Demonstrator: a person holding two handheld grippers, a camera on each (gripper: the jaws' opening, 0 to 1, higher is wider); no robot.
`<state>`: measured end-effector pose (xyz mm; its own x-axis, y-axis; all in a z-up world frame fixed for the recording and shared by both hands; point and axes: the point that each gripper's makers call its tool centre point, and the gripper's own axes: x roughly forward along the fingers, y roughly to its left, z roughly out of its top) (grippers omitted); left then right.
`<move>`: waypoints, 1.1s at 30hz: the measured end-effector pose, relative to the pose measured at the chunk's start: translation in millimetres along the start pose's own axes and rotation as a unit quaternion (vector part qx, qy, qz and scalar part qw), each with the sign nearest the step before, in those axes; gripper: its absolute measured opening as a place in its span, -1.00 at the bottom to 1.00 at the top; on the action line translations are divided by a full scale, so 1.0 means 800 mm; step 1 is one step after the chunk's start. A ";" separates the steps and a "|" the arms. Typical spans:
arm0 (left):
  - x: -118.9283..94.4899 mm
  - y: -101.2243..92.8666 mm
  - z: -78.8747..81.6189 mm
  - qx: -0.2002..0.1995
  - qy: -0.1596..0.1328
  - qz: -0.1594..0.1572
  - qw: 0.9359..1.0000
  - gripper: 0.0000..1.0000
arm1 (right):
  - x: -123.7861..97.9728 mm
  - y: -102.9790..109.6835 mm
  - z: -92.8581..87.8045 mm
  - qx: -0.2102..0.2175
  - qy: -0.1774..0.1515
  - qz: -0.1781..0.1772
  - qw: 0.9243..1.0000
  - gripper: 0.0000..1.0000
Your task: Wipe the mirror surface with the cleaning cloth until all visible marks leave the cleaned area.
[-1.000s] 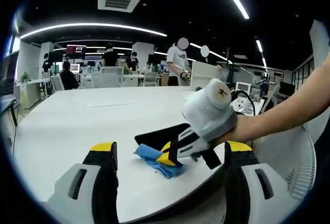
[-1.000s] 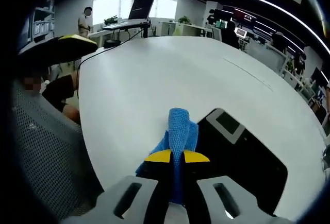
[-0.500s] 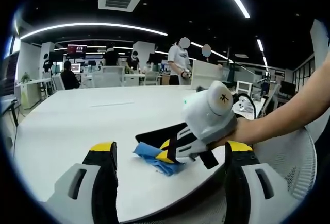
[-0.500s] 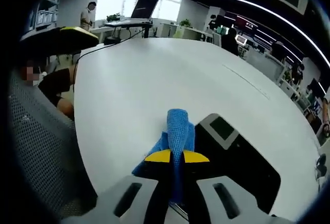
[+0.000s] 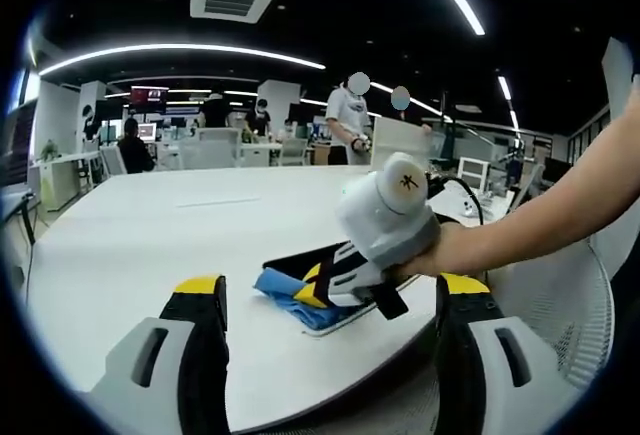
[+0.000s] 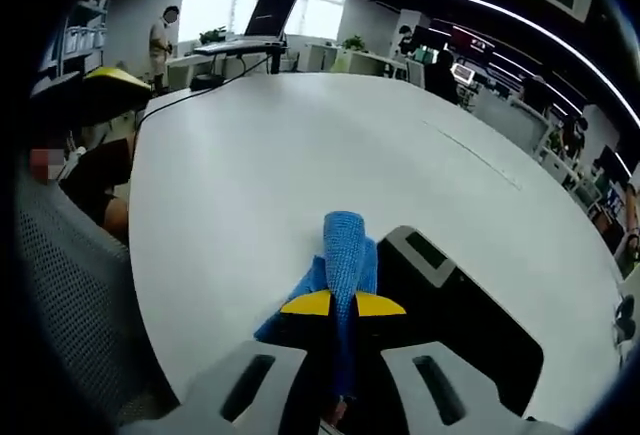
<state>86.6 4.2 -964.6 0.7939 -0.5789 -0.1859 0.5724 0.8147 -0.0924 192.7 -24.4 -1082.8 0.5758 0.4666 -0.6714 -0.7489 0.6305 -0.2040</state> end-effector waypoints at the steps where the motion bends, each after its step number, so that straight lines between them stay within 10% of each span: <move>1: 0.000 0.000 0.000 0.000 0.000 0.000 1.000 0.68 | 0.001 -0.002 0.001 0.000 0.001 0.000 1.000 -0.99; 33: -0.001 0.001 -0.004 -0.001 0.007 -0.001 1.000 0.68 | 0.042 -0.058 0.022 0.031 0.038 -0.016 0.999 -0.99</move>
<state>86.2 5.5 -968.1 0.7896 -0.5804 -0.1991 0.5741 0.8134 -0.0941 252.5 -27.1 -1082.9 0.5715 0.3982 -0.7175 -0.7065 0.6835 -0.1834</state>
